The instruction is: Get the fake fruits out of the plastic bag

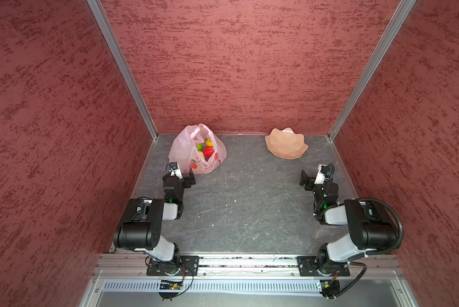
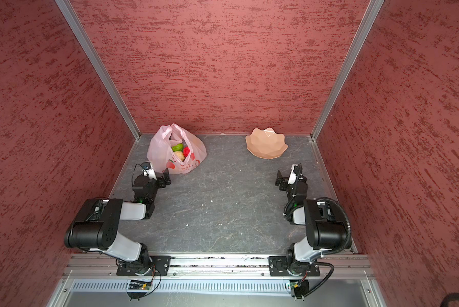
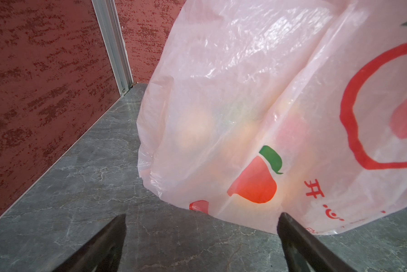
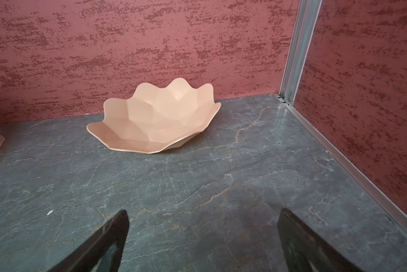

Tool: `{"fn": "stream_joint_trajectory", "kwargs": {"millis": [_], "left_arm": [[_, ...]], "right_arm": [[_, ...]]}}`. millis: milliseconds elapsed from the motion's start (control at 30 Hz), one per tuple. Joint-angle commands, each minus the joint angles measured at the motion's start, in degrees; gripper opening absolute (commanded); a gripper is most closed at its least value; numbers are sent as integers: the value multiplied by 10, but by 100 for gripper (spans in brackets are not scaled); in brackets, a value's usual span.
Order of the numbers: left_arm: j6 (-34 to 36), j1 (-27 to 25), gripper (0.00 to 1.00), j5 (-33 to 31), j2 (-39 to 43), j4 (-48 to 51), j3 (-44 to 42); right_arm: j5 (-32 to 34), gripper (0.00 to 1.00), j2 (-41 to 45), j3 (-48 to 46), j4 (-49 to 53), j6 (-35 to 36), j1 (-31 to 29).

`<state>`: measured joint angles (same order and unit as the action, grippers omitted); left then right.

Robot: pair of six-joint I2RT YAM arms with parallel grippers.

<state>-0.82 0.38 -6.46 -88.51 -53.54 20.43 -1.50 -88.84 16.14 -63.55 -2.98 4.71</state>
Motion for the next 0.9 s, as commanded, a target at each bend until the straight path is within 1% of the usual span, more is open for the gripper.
{"fn": "stream_joint_trajectory", "kwargs": {"millis": [0, 200, 300, 333, 367, 400, 433, 467, 500, 567, 600, 667, 700, 733, 800, 867], "left_arm": [[-8, 4, 99, 3, 6, 2, 2], [-7, 4, 100, 3, 5, 2, 2], [-8, -2, 99, -16, 16, 14, 5], [-9, -2, 100, -18, 28, 34, 7], [-5, -1, 100, -10, 34, 29, 6], [-4, -7, 100, -29, 44, 39, 6], [-5, -13, 99, -48, 64, 66, 9], [-9, -13, 100, -51, 89, 107, 17], [-19, -11, 100, -52, 113, 150, 27], [-53, 1, 99, -43, 163, 241, 49], [-83, 10, 99, -46, 189, 304, 61], [-189, 33, 99, -58, 235, 422, 88], [-232, 46, 100, -56, 251, 463, 97], [-265, 64, 99, -32, 267, 494, 101], [-279, 95, 99, 46, 293, 504, 94], [-286, 102, 100, 77, 316, 519, 91]], "right_arm": [[-11, 99, 6, 7, -6, 9, 2], [-11, 99, 7, 5, -8, 9, 2], [-9, 99, 17, 10, 8, 9, 2], [-1, 99, 31, 18, 35, 6, 2], [11, 99, 48, 30, 71, 2, 2], [27, 99, 69, 50, 123, -2, 2], [47, 99, 95, 84, 210, -6, 2], [58, 99, 109, 115, 280, -10, 2], [61, 99, 120, 135, 329, -14, 2], [59, 99, 144, 159, 386, -31, 2], [60, 99, 159, 164, 406, -48, 2], [102, 99, 196, 172, 460, -116, 3], [122, 99, 207, 178, 489, -146, 2], [132, 99, 217, 188, 520, -168, 5], [127, 99, 228, 210, 568, -189, 5], [118, 99, 227, 237, 615, -207, 5]]}}
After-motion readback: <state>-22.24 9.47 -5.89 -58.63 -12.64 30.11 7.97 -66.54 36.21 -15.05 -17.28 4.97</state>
